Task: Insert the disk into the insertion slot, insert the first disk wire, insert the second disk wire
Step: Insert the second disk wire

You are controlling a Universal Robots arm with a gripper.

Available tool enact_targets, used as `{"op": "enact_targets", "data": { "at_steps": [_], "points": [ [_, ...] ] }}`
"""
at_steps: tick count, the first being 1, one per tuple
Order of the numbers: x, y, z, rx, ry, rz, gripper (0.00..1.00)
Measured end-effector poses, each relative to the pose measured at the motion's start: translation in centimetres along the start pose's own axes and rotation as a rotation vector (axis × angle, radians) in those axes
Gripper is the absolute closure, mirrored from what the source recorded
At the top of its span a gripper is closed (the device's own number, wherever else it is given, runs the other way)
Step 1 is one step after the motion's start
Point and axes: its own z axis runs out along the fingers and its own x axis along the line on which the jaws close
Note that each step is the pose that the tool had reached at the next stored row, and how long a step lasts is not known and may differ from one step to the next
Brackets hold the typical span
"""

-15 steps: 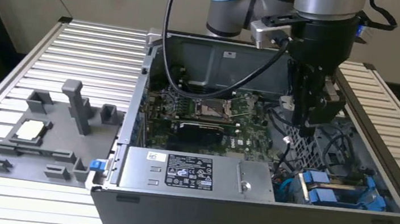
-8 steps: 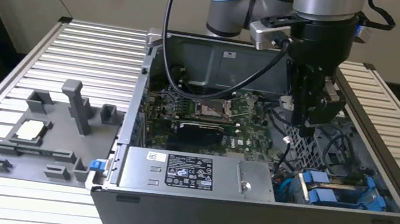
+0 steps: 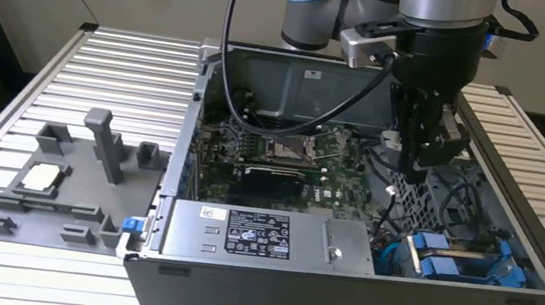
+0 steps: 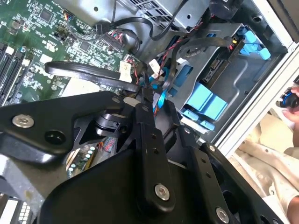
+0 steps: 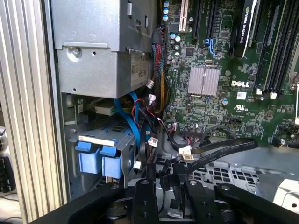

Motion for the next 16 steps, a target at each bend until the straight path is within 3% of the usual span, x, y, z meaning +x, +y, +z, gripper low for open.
{"op": "enact_targets", "data": {
  "at_steps": [2,4,7,16],
  "points": [
    [0.00,0.00,0.00,0.0000,0.0001,0.000,0.71],
    [0.00,0.00,-0.01,-0.0001,0.0003,0.000,0.80],
    [0.00,0.00,0.00,-0.0001,0.0004,0.000,0.84],
    [0.03,0.01,0.00,0.0000,0.0009,0.000,0.84]
  ]
}}
